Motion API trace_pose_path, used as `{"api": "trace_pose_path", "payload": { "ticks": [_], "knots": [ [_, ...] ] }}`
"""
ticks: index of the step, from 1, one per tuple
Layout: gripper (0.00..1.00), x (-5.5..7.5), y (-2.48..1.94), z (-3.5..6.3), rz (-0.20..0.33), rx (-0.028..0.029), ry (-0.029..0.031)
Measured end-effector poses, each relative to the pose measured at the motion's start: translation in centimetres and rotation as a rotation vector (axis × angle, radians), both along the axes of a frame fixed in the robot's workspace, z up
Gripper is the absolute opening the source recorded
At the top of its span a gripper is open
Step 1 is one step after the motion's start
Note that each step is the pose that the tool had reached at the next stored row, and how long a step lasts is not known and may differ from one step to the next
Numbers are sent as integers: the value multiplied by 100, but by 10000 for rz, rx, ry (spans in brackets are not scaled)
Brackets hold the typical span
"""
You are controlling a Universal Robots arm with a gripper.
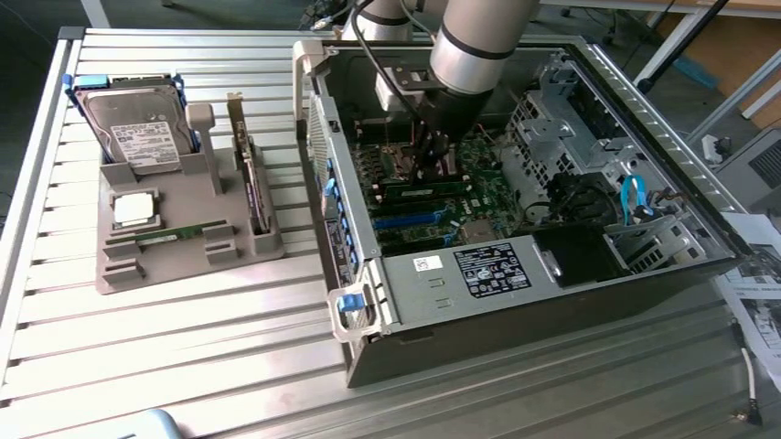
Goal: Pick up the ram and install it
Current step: 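Press down the ram until it locks into place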
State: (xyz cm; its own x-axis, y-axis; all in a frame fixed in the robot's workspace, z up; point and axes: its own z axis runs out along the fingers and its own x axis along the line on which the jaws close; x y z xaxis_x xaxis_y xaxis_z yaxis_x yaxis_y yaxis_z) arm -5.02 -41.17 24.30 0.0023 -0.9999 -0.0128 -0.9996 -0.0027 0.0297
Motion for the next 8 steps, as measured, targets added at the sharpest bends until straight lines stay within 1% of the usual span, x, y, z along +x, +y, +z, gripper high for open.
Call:
{"api": "trace_pose_path", "payload": {
  "ticks": [8],
  "knots": [
    [10, 0, -24, -6, 0, 2, 1]
  ]
}}
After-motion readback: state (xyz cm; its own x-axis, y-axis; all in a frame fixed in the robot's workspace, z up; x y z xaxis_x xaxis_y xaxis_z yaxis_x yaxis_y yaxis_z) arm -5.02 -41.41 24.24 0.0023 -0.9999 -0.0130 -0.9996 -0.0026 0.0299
